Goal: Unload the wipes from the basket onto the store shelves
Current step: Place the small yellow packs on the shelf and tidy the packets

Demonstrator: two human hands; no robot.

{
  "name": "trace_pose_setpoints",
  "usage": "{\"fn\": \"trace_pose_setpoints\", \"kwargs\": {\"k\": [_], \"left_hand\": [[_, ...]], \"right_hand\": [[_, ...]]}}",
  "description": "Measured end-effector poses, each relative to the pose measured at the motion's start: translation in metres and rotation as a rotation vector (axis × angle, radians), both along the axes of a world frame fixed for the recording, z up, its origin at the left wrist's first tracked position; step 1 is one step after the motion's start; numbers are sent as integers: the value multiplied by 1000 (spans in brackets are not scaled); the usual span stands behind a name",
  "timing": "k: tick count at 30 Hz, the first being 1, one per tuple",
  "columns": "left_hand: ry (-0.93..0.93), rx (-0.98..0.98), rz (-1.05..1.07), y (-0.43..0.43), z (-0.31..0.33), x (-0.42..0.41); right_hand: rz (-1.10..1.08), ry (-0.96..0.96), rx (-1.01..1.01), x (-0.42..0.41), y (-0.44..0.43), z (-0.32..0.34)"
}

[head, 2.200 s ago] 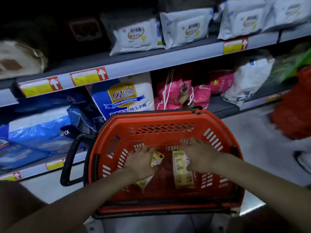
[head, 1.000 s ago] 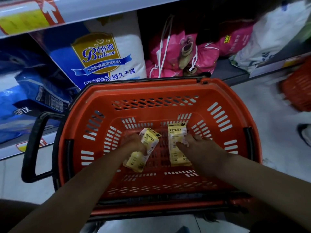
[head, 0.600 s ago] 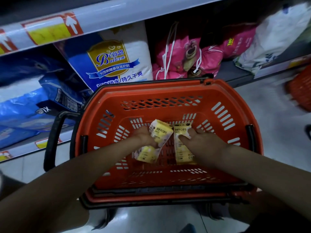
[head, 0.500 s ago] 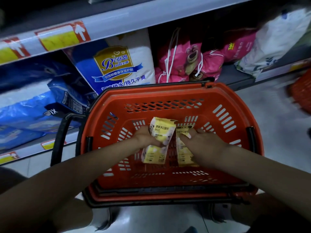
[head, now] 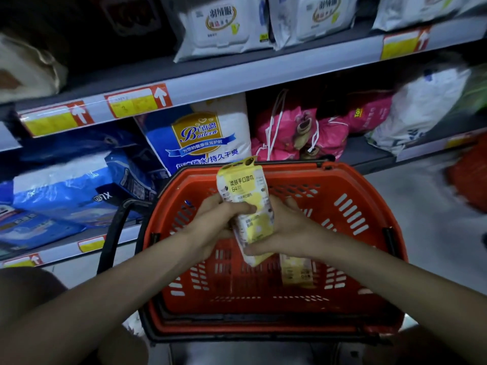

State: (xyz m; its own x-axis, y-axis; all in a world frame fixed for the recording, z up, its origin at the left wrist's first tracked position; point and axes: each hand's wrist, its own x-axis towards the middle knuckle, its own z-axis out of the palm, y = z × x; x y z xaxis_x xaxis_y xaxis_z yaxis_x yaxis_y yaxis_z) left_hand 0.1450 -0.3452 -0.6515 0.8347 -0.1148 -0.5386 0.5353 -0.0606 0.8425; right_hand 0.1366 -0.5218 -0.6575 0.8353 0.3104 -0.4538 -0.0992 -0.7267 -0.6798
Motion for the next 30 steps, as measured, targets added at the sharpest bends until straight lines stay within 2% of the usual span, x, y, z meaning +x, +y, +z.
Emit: {"fn": "trace_pose_setpoints", "kwargs": {"k": [4, 10, 14, 20, 27, 29, 30], "left_hand": [[-37, -79, 89, -6, 3, -8], [-15, -105, 74, -2, -7, -6], [-12, -146, 85, -5, 3, -8], [22, -253, 56, -5, 24, -15], [17, -200, 82, 2, 32, -3], [-15, -186, 84, 5, 34, -2], [-33, -181, 88, 7, 36, 0]], "right_hand": [[-98, -59, 43, 1, 3, 10], [-200, -90, 99, -3, 11, 11], [-261, -120, 207, -8, 13, 2], [-343, -6, 444, -8, 8, 7], [-502, 31, 528, -4, -2, 27], [-577, 149, 639, -1, -8, 31], [-613, 254, 760, 0, -10, 32]]}}
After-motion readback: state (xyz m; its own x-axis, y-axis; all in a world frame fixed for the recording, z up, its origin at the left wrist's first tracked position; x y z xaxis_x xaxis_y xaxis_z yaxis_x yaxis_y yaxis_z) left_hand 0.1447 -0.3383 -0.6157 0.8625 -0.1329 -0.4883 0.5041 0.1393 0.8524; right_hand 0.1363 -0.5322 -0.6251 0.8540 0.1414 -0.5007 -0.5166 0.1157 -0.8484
